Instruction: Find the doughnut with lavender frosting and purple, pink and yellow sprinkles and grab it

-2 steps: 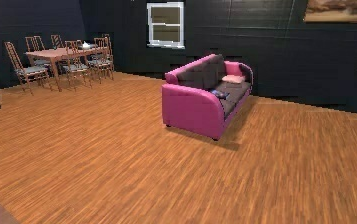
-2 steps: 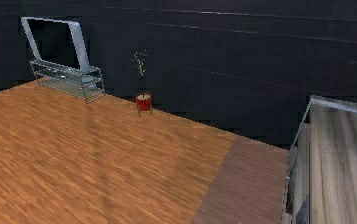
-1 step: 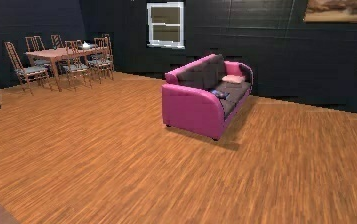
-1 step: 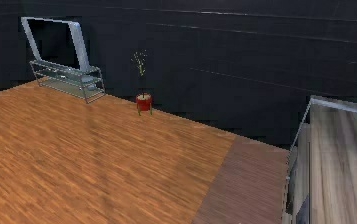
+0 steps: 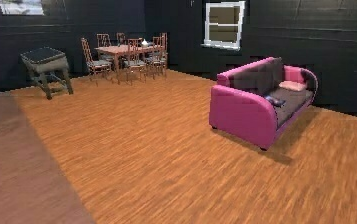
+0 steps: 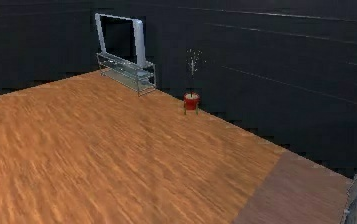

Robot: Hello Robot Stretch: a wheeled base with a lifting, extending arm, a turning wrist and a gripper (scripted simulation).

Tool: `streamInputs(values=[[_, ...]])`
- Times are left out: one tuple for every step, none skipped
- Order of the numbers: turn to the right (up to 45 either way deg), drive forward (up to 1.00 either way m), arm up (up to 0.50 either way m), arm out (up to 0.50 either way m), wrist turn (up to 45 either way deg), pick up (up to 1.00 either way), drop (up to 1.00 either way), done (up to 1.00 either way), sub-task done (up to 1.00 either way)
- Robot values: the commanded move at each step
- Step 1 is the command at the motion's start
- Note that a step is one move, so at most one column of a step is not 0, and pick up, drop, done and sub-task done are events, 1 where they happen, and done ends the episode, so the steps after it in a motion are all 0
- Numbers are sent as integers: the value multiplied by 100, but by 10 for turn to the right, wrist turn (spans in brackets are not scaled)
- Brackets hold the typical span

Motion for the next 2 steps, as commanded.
streamInputs(values=[[0, 35, 0, 0, 0, 0, 0, 0, 0], [-450, 0, 0, 0, 0, 0, 0, 0, 0]])
